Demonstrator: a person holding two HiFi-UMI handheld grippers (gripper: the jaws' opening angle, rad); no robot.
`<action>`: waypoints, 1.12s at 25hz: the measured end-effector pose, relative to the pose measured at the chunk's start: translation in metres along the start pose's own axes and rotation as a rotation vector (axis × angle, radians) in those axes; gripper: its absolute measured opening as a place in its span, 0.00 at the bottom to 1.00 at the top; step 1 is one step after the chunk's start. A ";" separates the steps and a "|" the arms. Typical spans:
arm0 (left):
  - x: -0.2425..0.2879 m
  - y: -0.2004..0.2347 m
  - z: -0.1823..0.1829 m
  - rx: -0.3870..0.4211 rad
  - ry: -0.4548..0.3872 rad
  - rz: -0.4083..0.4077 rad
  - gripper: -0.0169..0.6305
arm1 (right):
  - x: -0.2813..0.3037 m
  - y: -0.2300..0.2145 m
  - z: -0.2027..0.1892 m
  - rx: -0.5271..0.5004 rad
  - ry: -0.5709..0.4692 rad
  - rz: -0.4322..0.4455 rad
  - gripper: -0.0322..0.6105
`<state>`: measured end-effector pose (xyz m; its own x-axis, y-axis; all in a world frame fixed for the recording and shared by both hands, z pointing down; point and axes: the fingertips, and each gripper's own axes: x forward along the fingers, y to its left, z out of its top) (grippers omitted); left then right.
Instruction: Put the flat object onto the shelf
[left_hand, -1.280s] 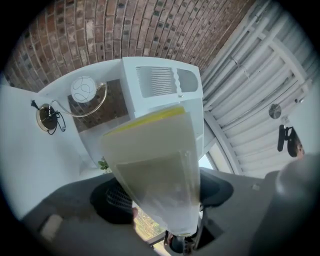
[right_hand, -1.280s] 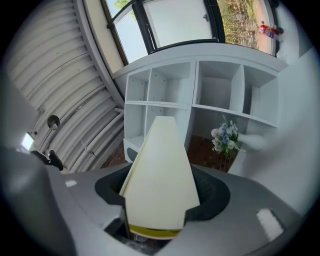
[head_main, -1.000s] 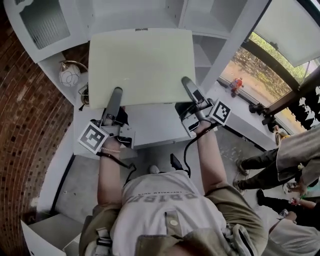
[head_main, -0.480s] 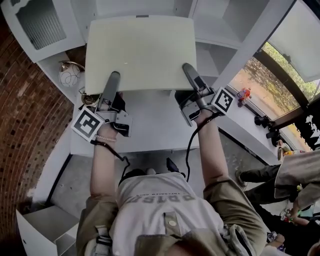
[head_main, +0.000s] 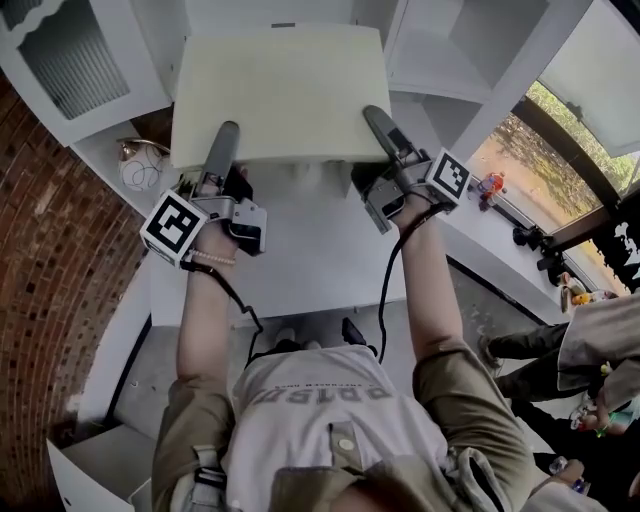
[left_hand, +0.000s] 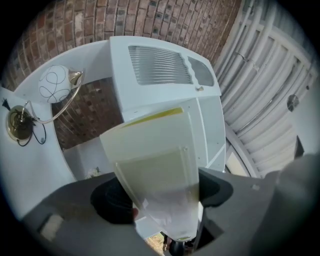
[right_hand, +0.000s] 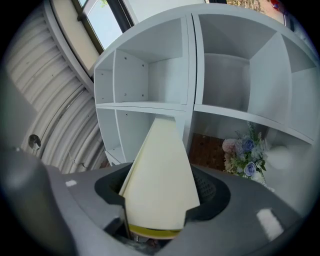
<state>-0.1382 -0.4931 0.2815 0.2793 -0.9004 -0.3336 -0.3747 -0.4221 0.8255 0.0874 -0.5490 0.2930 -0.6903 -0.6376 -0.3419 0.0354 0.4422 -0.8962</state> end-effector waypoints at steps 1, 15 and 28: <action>0.003 0.002 0.001 -0.012 0.003 0.002 0.59 | 0.002 -0.001 0.002 0.000 -0.002 -0.011 0.53; 0.027 0.018 0.022 -0.243 -0.099 -0.001 0.53 | 0.032 0.001 0.016 -0.005 -0.032 -0.079 0.59; 0.033 0.026 0.036 -0.310 -0.193 0.006 0.51 | -0.038 0.026 -0.025 -0.436 -0.162 -0.107 0.80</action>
<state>-0.1701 -0.5376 0.2752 0.0945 -0.9186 -0.3837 -0.0813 -0.3912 0.9167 0.0965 -0.4975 0.2896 -0.5509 -0.7687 -0.3250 -0.3603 0.5703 -0.7382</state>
